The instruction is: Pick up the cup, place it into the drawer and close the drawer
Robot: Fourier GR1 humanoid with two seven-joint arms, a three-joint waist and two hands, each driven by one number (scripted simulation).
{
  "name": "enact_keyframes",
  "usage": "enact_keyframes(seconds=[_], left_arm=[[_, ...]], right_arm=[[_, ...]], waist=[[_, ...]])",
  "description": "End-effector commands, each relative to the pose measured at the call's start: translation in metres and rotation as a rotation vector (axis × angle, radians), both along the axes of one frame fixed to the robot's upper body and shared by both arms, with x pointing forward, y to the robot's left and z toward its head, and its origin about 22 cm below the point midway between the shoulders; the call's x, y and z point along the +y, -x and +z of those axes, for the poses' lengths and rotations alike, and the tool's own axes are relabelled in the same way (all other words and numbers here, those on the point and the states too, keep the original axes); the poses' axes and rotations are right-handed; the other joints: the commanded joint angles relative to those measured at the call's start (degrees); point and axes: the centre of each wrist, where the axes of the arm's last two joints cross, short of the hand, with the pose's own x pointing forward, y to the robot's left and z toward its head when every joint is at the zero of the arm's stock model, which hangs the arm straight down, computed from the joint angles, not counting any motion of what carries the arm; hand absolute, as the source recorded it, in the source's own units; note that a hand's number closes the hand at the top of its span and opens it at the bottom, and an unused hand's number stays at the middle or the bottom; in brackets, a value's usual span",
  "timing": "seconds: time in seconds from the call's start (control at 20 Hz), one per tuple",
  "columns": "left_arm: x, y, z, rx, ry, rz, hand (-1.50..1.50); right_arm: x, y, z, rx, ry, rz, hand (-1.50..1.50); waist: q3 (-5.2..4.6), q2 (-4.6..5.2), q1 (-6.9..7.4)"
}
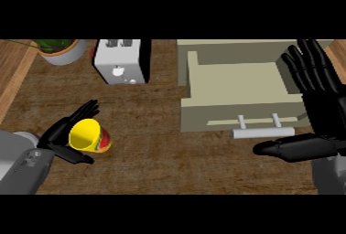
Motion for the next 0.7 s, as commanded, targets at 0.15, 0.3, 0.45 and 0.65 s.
enact_keyframes(seconds=[0.15, 0.3, 0.45, 0.65], left_arm=[[-0.019, 0.006, -0.019, -0.054, 0.188, -0.097, -1.5], [-0.011, 0.006, -0.017, -0.064, 0.162, -0.105, -1.5], [-0.015, 0.004, -0.017, -0.067, 0.172, -0.12, -1.5], [-0.03, 0.002, -0.023, -0.081, 0.194, -0.127, -1.5]], right_arm=[[0.011, -0.005, 0.009, 0.003, 0.001, 0.007, -1.5], [0.002, -0.005, -0.004, -0.005, 0.021, 0.008, -1.5], [0.0, -0.006, 0.003, 0.004, 0.002, 0.011, -1.5], [0.003, -0.004, 0.005, -0.005, 0.007, -0.007, -1.5]], waist=[[-0.12, 0.1, -0.02], [-0.08, 0.33, -0.46], [-0.07, 0.19, -0.42], [-0.07, 0.12, -0.57]])
